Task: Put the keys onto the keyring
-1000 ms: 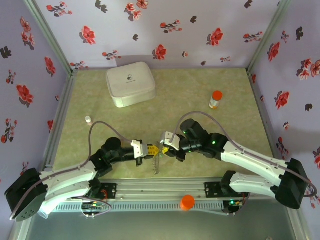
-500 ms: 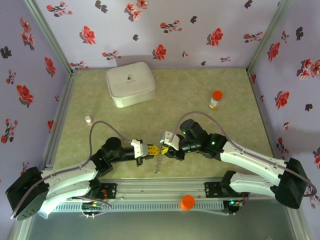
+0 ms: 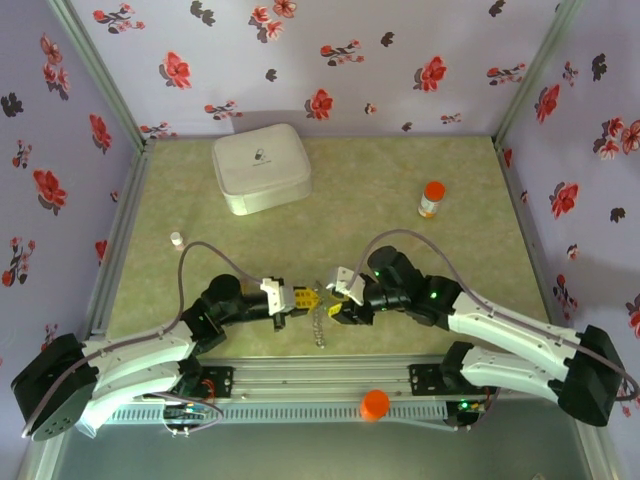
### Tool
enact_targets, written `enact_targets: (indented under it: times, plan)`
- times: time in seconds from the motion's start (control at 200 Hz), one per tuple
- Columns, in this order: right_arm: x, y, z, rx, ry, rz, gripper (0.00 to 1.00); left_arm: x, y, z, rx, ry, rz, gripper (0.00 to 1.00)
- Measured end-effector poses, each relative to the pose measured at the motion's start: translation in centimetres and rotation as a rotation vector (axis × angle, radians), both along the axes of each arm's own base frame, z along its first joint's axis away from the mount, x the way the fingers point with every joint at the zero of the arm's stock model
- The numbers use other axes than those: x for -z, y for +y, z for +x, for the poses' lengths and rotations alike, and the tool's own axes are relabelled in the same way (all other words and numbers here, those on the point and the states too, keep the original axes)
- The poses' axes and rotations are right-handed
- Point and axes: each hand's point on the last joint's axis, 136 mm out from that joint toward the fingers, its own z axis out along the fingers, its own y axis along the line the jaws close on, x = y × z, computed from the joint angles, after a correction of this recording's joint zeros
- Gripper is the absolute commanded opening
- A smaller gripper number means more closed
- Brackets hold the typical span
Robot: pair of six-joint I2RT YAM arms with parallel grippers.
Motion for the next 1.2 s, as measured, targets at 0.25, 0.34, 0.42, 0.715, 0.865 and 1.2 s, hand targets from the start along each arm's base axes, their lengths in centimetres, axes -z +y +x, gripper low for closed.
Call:
enact_targets:
  times: [0.25, 0.34, 0.42, 0.715, 0.865, 1.2]
  plan:
    - [0.3, 1.1, 0.8, 0.041, 0.026, 0.049, 0.32, -0.9, 0.0, 0.3, -0.015, -0.022, -0.035, 0.0]
    - [-0.1, 1.4, 1.1, 0.052, 0.019, 0.073, 0.3, -1.0, 0.0, 0.3, -0.019, -0.022, -0.04, 0.0]
    - [-0.1, 1.5, 1.2, 0.06, 0.02, 0.079, 0.25, -1.0, 0.0, 0.4, -0.021, -0.021, -0.04, 0.0]
    - [-0.3, 1.4, 1.2, 0.073, 0.012, 0.082, 0.05, -1.1, 0.1, 0.4, -0.023, -0.022, -0.041, 0.0]
    - [-0.3, 1.4, 1.1, 0.071, 0.01, 0.074, 0.0, -1.0, 0.1, 0.4, -0.023, -0.022, -0.041, 0.0]
    - [-0.4, 1.3, 1.0, 0.055, 0.01, 0.038, 0.0, -1.0, 0.1, 0.3, -0.022, -0.021, -0.04, 0.0]
